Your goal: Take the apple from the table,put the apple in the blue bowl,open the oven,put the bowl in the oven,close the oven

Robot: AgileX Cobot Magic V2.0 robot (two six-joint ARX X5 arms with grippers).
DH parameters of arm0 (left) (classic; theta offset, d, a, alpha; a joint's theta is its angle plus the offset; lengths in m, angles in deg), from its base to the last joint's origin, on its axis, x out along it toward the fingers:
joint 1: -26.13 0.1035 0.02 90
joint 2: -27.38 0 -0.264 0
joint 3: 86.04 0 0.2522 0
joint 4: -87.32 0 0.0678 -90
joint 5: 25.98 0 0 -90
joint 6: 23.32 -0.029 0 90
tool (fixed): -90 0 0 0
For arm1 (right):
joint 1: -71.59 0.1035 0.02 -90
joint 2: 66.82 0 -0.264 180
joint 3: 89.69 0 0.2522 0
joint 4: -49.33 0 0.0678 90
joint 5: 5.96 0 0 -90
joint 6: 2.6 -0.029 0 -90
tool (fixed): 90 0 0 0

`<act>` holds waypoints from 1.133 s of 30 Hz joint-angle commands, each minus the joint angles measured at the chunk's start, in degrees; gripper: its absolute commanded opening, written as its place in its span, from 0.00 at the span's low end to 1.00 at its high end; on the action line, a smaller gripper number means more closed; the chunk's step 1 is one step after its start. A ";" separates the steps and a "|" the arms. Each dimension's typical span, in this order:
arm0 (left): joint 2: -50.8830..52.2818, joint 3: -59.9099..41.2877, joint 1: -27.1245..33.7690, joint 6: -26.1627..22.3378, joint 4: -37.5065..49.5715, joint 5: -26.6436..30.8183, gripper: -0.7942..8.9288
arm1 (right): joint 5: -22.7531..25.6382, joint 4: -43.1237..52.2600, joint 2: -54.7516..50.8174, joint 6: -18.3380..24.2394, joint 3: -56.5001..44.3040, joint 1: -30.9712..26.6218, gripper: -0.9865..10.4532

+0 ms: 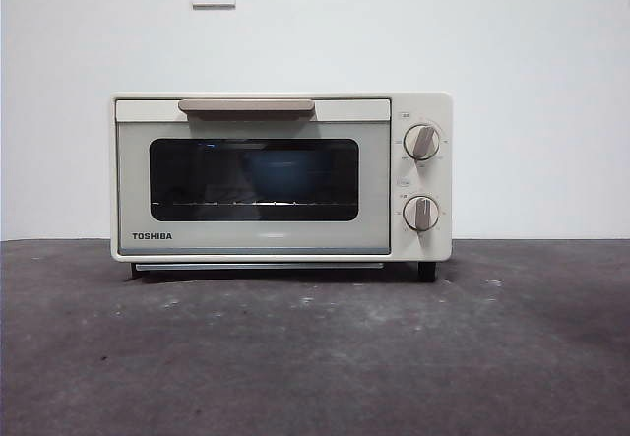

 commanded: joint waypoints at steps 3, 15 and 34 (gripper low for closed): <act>0.15 -1.42 0.04 2.14 -1.97 0.20 0.09 | 0.11 0.66 0.11 0.50 0.00 0.63 0.09; 0.15 -1.42 0.04 2.21 -1.01 0.17 0.09 | 0.09 0.66 0.11 0.50 0.00 0.63 0.09; 0.15 -1.42 0.04 2.21 -1.01 0.17 0.09 | -0.55 1.09 -5.64 9.94 -2.71 -14.27 0.09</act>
